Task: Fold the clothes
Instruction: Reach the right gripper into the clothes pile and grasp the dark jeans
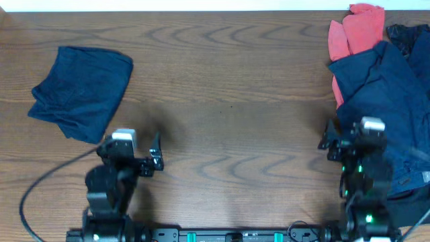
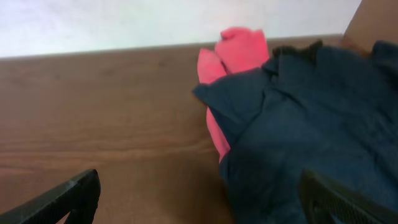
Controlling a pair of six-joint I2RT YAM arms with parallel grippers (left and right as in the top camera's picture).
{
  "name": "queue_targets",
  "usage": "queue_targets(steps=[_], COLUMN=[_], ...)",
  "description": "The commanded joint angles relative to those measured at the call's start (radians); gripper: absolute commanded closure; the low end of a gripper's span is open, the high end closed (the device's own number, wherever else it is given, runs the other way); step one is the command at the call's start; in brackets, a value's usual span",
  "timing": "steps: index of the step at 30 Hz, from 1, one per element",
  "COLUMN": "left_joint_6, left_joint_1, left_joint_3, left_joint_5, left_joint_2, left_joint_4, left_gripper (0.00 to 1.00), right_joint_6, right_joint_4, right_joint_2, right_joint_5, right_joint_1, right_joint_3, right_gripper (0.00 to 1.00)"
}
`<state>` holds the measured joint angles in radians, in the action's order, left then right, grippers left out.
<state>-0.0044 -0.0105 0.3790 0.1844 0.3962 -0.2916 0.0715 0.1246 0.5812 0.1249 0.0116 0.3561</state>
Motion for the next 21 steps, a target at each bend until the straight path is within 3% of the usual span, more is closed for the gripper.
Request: queue_targets(steps=[1, 10, 15, 17, 21], left_joint_6=[-0.016, -0.017, -0.017, -0.017, -0.017], left_joint_1=[-0.004, -0.004, -0.004, -0.004, -0.004], left_joint_3=[0.159, 0.461, 0.470, 0.470, 0.470], left_joint_5=[0.010, 0.010, 0.010, 0.010, 0.010], left_joint_2=[0.188, 0.546, 0.627, 0.643, 0.648], left_joint_4=[-0.096, -0.370, -0.387, -0.390, -0.385], left_gripper=[0.02, 0.02, 0.02, 0.02, 0.02], right_joint_6=[0.002, -0.155, -0.155, -0.153, -0.132], right_joint_4=[0.064, 0.329, 0.301, 0.299, 0.298], right_joint_2=[0.209, 0.746, 0.885, 0.929, 1.003], right_joint_5=[0.006, 0.006, 0.077, 0.131, 0.164], right_joint_1=[0.009, 0.016, 0.022, 0.032, 0.059], right_joint_3=[0.163, 0.568, 0.604, 0.604, 0.603], right_gripper=[0.01, 0.01, 0.01, 0.13, 0.14])
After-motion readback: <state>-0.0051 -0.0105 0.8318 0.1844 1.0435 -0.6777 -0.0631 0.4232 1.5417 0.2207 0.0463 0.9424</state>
